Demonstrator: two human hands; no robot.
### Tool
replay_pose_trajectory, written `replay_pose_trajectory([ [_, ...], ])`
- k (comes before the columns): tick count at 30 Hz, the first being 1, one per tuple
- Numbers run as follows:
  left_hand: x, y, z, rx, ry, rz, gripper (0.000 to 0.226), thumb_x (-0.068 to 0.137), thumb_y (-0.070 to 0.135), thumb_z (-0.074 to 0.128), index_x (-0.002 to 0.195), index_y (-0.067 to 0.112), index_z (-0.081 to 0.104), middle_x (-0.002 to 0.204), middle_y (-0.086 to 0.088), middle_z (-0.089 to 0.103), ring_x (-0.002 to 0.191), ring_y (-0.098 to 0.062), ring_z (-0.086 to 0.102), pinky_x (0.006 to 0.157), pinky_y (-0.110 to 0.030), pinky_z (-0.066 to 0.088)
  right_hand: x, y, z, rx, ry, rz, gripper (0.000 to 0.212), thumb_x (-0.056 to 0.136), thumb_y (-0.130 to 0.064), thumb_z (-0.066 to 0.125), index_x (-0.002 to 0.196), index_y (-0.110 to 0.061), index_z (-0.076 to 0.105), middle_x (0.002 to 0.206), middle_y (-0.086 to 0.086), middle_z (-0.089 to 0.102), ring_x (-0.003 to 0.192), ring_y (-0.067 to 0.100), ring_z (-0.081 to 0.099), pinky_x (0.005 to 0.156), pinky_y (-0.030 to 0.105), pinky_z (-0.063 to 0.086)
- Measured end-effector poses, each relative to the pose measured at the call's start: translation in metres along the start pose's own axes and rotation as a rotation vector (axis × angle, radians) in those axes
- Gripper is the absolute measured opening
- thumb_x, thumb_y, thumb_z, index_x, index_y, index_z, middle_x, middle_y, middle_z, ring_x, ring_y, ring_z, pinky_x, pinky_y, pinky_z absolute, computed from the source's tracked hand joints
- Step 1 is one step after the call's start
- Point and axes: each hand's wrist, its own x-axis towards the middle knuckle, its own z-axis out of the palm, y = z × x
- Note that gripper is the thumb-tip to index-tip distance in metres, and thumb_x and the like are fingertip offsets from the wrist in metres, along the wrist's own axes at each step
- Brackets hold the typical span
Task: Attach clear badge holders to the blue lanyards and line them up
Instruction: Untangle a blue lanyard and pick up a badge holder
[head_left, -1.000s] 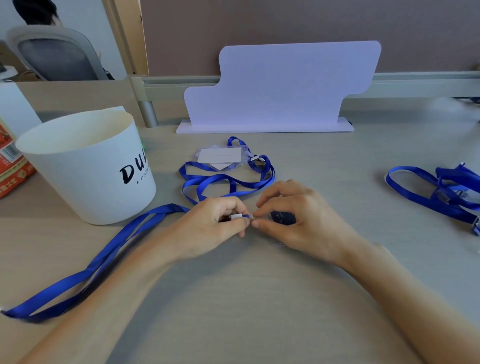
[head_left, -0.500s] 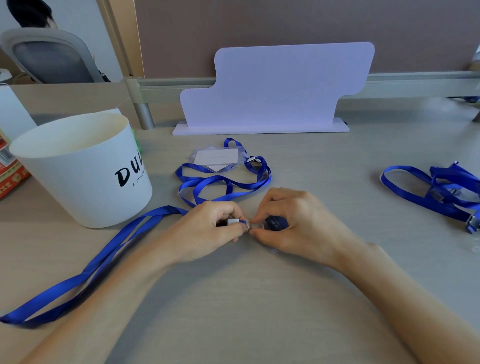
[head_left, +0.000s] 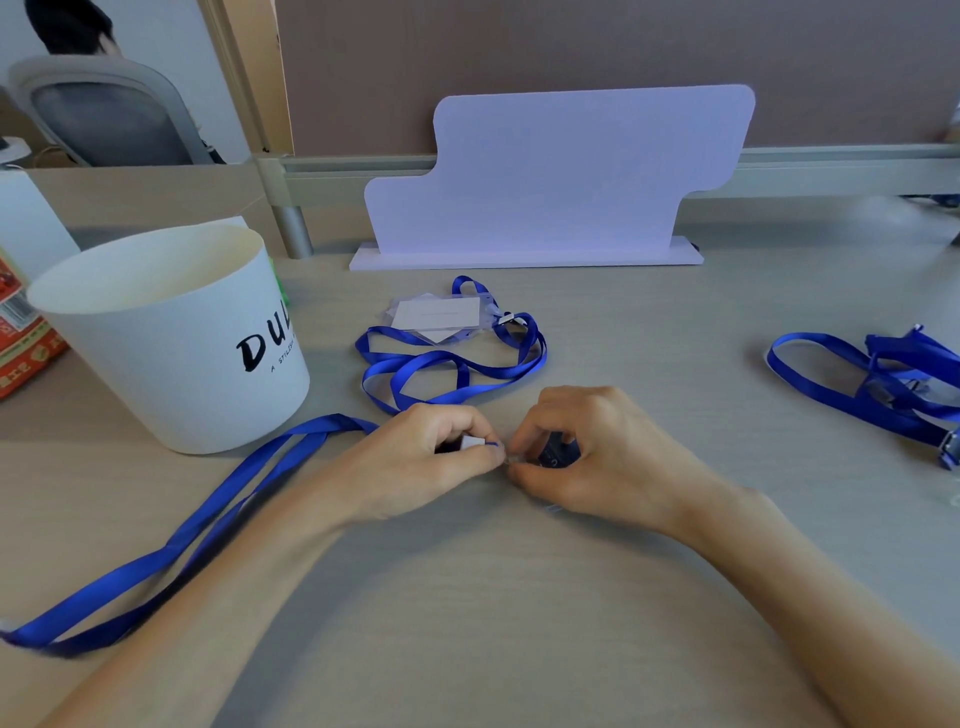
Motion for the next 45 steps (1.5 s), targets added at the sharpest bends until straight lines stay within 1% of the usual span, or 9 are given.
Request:
replay_pose_trajectory([
  [5, -0.001, -0.001, 0.000, 0.048, 0.024, 0.014, 0.010, 0.090, 0.034, 0.062, 0.084, 0.027, 0.066, 0.061, 0.009, 0.046, 0.056, -0.007, 0.039, 0.058, -0.024, 0.032, 0.001, 0.001, -0.002, 0.080, -0.037, 0.051, 0.004, 0.078, -0.026, 0.076, 0.082, -0.025, 0.075, 0.078, -0.011, 0.066, 0.074, 0.000, 0.058, 0.065, 0.010, 0.041],
  [11, 0.000, -0.004, 0.000, 0.063, 0.053, 0.027, 0.008, 0.088, 0.035, 0.063, 0.084, 0.030, 0.068, 0.052, 0.013, 0.042, 0.052, -0.005, 0.036, 0.054, -0.021, 0.031, 0.001, 0.000, -0.002, 0.069, -0.058, 0.047, 0.004, 0.080, -0.027, 0.075, 0.084, -0.027, 0.075, 0.075, -0.017, 0.062, 0.075, -0.005, 0.054, 0.067, 0.009, 0.040],
  [17, 0.001, -0.006, 0.001, 0.052, 0.093, 0.024, 0.007, 0.089, 0.033, 0.063, 0.086, 0.030, 0.069, 0.055, 0.012, 0.045, 0.052, -0.005, 0.039, 0.055, -0.024, 0.033, 0.000, 0.003, -0.001, -0.011, -0.034, -0.020, 0.007, 0.084, -0.028, 0.070, 0.088, -0.029, 0.075, 0.074, -0.020, 0.060, 0.071, -0.001, 0.051, 0.069, 0.014, 0.040],
  [22, 0.001, -0.005, 0.002, 0.038, 0.120, 0.026, 0.008, 0.089, 0.032, 0.062, 0.085, 0.029, 0.068, 0.077, -0.015, 0.061, 0.061, -0.010, 0.045, 0.061, -0.028, 0.038, 0.000, 0.002, 0.000, -0.060, -0.014, -0.056, 0.011, 0.085, -0.028, 0.065, 0.088, -0.028, 0.075, 0.073, -0.017, 0.060, 0.070, 0.004, 0.050, 0.069, 0.024, 0.046],
  [27, 0.001, -0.004, 0.005, 0.024, 0.135, 0.039, 0.009, 0.089, 0.028, 0.062, 0.082, 0.029, 0.067, 0.067, -0.002, 0.055, 0.059, -0.009, 0.044, 0.060, -0.026, 0.038, -0.001, -0.002, 0.001, -0.003, 0.032, 0.014, 0.008, 0.078, -0.024, 0.069, 0.083, -0.025, 0.076, 0.071, -0.017, 0.061, 0.070, 0.004, 0.054, 0.070, 0.021, 0.046],
  [34, 0.001, -0.005, 0.007, 0.036, 0.132, 0.035, 0.008, 0.088, 0.025, 0.064, 0.081, 0.028, 0.066, 0.062, 0.002, 0.052, 0.055, -0.009, 0.042, 0.056, -0.024, 0.035, 0.000, -0.004, 0.003, 0.062, 0.069, 0.087, 0.002, 0.074, -0.026, 0.072, 0.075, -0.024, 0.074, 0.069, -0.012, 0.065, 0.078, 0.006, 0.058, 0.064, 0.012, 0.043],
  [38, 0.002, -0.007, 0.006, 0.023, 0.128, 0.054, 0.007, 0.087, 0.028, 0.064, 0.081, 0.030, 0.067, 0.072, -0.013, 0.060, 0.059, -0.011, 0.046, 0.060, -0.030, 0.038, 0.000, -0.004, 0.002, 0.096, 0.070, 0.099, 0.003, 0.075, -0.026, 0.074, 0.074, -0.023, 0.074, 0.069, -0.010, 0.067, 0.075, 0.007, 0.060, 0.064, 0.014, 0.045],
  [43, 0.003, -0.007, 0.007, 0.019, 0.131, 0.072, 0.007, 0.086, 0.028, 0.063, 0.081, 0.032, 0.067, 0.077, -0.015, 0.063, 0.066, -0.028, 0.052, 0.063, -0.037, 0.042, 0.000, -0.009, 0.001, 0.126, 0.065, 0.130, 0.002, 0.074, -0.021, 0.073, 0.073, -0.020, 0.074, 0.068, -0.008, 0.068, 0.071, 0.004, 0.060, 0.062, 0.014, 0.046],
  [45, 0.003, -0.007, 0.007, 0.019, 0.134, 0.075, 0.009, 0.087, 0.025, 0.063, 0.082, 0.031, 0.067, 0.074, -0.015, 0.062, 0.061, -0.022, 0.048, 0.061, -0.034, 0.040, 0.000, -0.011, 0.001, 0.136, 0.069, 0.155, 0.003, 0.074, -0.021, 0.072, 0.072, -0.020, 0.074, 0.067, -0.007, 0.068, 0.071, 0.003, 0.060, 0.061, 0.012, 0.044],
])
